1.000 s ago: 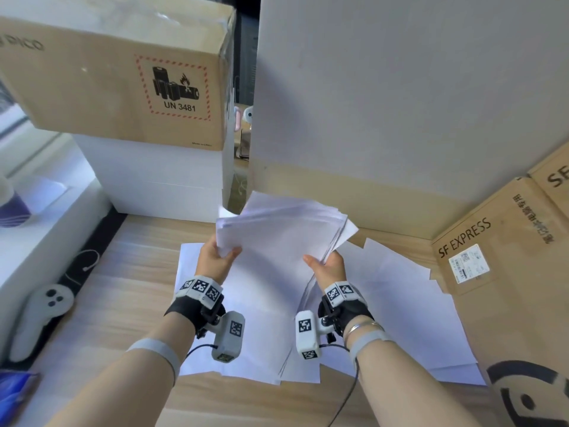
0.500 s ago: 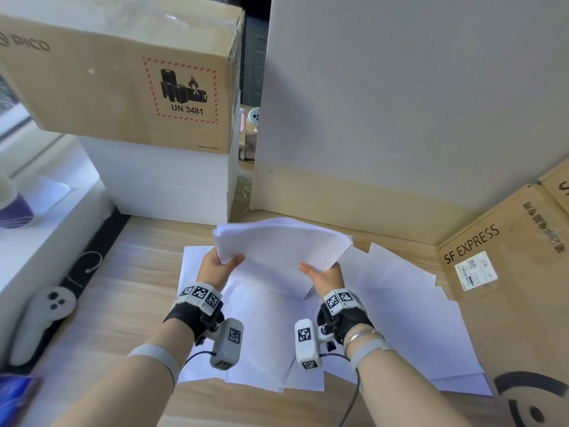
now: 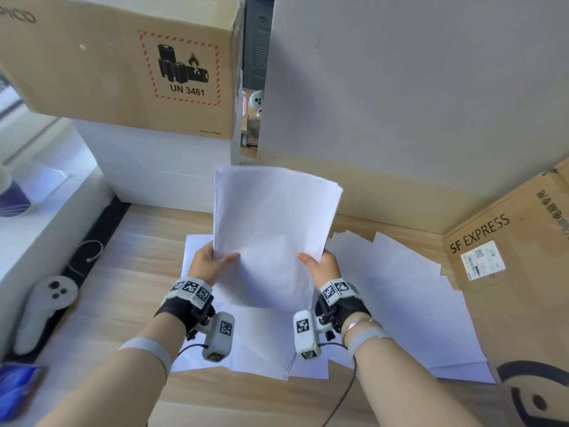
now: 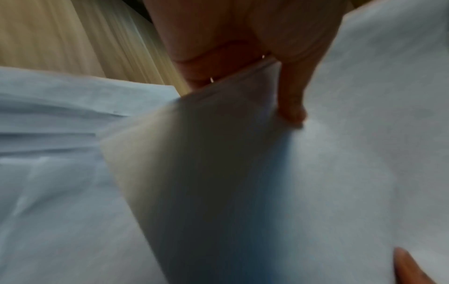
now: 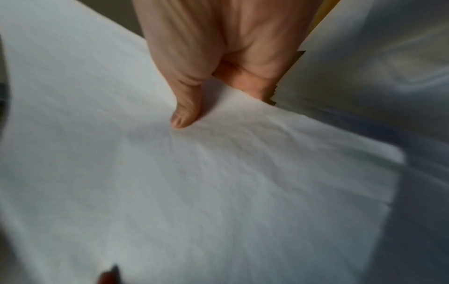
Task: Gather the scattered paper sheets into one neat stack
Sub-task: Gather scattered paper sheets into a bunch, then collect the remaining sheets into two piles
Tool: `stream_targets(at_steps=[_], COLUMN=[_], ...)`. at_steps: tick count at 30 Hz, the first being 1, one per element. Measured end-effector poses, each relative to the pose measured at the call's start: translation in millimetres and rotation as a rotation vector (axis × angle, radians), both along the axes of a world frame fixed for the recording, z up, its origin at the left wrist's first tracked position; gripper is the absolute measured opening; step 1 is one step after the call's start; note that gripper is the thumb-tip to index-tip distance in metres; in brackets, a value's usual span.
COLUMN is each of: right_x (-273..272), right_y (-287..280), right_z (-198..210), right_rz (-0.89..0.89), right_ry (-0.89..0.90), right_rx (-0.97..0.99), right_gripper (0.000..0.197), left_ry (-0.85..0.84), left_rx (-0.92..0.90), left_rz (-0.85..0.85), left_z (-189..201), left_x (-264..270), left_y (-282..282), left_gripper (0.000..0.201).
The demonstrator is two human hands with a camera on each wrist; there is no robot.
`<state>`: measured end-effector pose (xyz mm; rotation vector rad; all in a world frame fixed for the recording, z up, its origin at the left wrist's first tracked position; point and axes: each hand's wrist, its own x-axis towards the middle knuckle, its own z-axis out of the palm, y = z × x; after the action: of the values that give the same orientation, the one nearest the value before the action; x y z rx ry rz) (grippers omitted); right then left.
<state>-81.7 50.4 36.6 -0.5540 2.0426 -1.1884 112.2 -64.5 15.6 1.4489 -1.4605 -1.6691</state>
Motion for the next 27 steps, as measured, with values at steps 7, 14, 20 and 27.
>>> stream_targets(at_steps=[7,14,20,27], right_x=[18,22,36,27], right_y=[-8,21,26,30], right_z=[-18,-71,-81,-89], right_rz=[0.19,0.55,0.805,0.288], right_ry=[-0.044,0.238,0.417,0.367], right_rx=[0.125,0.623,0.568,0.691], right_gripper=[0.033,0.057,0.046,0.101], left_ry=[-0.107,-0.266,-0.204,-0.2], left_rx=[0.168,0.204,0.261,0.285], left_rz=[-0.062,0.089,0.104,0.074], left_z=[-28,-61,-67,-74], left_x=[38,87,98,97], left_y=[-4,-9,-12,-13], left_gripper=[0.015,0.032,0.022,0.022])
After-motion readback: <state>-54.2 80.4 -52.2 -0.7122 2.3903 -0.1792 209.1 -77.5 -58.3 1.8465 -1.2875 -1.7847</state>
